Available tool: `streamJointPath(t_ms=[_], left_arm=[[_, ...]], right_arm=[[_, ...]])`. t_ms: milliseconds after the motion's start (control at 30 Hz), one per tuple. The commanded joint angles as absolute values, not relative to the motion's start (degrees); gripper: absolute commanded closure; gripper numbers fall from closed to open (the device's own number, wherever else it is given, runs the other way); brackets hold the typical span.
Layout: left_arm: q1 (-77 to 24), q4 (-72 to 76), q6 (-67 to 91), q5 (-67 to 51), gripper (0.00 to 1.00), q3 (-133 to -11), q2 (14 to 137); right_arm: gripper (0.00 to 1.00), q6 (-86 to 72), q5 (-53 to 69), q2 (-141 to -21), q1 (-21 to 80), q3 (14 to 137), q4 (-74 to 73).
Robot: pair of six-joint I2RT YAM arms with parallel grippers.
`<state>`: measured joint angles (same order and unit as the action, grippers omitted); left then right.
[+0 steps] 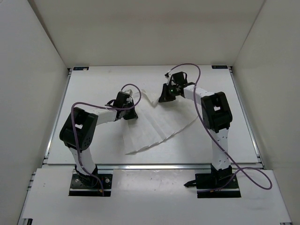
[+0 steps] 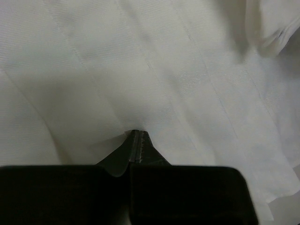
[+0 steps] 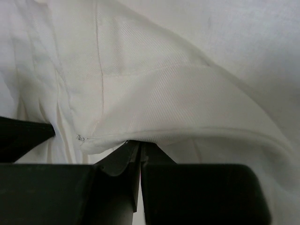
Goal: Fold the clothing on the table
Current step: Flatten the skirt out
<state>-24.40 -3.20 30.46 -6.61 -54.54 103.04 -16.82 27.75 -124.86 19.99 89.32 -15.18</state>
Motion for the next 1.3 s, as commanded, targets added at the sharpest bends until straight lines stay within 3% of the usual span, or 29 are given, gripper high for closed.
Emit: streamJointPath(t_ms=[0,300,400,467,500,567,633,667,733,767,833,867,900,1133,1267], left_arm=[[-23.91,-5.98,29.53,-6.94,1.00,-55.20,104.24],[-22.85,-7.91,28.30,-7.64,1.00,-54.14,103.18],[-22.85,-8.78,27.95,-8.79,1.00,-55.10,102.57],[-23.29,-10.54,26.29,-7.66,1.00,-58.08,102.48],[-23.55,-12.37,25.15,-7.12,1.00,-58.97,102.13],[-23.38,-14.23,24.26,-6.24,0.94,-61.95,100.64],[-23.20,-14.94,25.22,-7.12,0.72,-62.75,99.41],[-23.20,-15.03,25.66,-7.64,0.62,-62.49,97.84],[-23.99,-14.42,27.15,-7.21,0.59,-61.10,95.38],[-24.17,-13.72,27.42,-6.25,0.61,-59.60,93.19],[-26.79,-12.67,29.17,-4.14,0.80,-56.27,90.54],[-27.07,-12.05,29.79,-3.70,0.95,-53.81,88.70],[-28.03,-11.08,30.93,-3.34,1.00,-51.00,88.33],[-30.58,-8.53,34.27,-2.64,1.00,-42.54,88.16],[-32.08,-7.30,34.81,-0.09,1.00,-39.38,85.35]], right_arm=[[1.00,-19.25,29.09,-128.30,18.11,96.05,-10.81],[0.99,-22.14,24.71,-135.79,13.89,115.39,-10.12],[0.84,-23.29,25.92,-135.45,11.69,117.15,-9.93],[0.64,-22.08,27.68,-133.86,10.46,116.46,-11.95],[0.61,-20.23,28.12,-131.77,10.37,114.54,-12.39],[0.59,-16.45,27.78,-128.42,10.63,110.14,-13.79],[0.62,-13.11,26.54,-122.90,11.34,101.39,-15.11],[0.68,-12.49,26.37,-119.83,11.95,98.64,-14.51],[0.78,-10.73,25.49,-116.13,12.30,88.99,-14.06],[0.81,-10.46,24.97,-113.32,12.13,84.68,-13.80],[0.84,-10.28,25.31,-109.89,12.04,78.00,-12.40],[0.83,-10.37,26.18,-108.73,11.78,76.57,-11.70],[0.82,-10.55,26.54,-107.15,11.52,72.55,-10.12],[0.85,-7.04,26.46,-105.81,12.65,66.45,-12.03],[0.98,-2.12,23.22,-110.47,15.72,70.65,-18.96]])
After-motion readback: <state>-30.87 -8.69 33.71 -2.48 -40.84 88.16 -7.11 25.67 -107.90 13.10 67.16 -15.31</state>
